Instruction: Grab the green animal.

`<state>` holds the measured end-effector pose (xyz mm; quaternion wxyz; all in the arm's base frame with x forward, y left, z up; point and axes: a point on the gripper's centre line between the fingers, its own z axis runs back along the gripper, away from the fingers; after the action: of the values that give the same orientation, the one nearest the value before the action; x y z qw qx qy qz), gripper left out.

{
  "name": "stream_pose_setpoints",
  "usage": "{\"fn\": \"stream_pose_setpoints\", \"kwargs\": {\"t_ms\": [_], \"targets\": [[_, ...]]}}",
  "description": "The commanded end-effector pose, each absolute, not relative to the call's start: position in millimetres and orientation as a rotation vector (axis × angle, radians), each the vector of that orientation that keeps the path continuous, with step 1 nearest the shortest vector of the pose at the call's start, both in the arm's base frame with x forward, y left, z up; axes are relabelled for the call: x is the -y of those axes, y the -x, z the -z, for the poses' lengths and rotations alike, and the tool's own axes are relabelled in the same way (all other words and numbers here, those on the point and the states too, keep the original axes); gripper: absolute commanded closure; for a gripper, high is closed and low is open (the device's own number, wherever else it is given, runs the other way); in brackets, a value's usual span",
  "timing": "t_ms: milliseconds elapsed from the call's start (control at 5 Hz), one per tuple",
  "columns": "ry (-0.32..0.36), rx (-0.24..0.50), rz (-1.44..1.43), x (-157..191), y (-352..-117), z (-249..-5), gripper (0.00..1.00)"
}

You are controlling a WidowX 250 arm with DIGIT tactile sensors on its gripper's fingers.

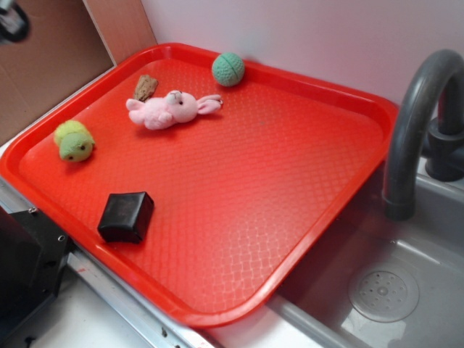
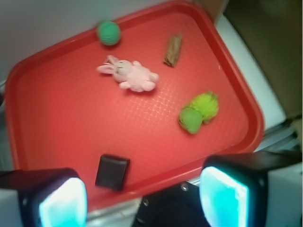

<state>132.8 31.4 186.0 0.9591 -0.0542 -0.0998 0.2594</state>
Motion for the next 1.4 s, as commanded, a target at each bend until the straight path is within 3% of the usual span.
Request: {"fn": "stream_pose_setpoints", "kwargs": {"t_ms": [0, 200, 400, 600, 1200], "targets": [[-0.052, 0.238, -1.002, -78, -140, -136, 0.0], [-0.153, 0.303, -1.242, -88, -143, -112, 0.0], [-0.262, 0.322, -1.402, -106, -148, -79, 0.0], [-0.296, 0.323, -1.406, -118, -148, -63, 0.0], [-0.172, 0.299, -1.26, -103, -149, -17, 0.0]]}}
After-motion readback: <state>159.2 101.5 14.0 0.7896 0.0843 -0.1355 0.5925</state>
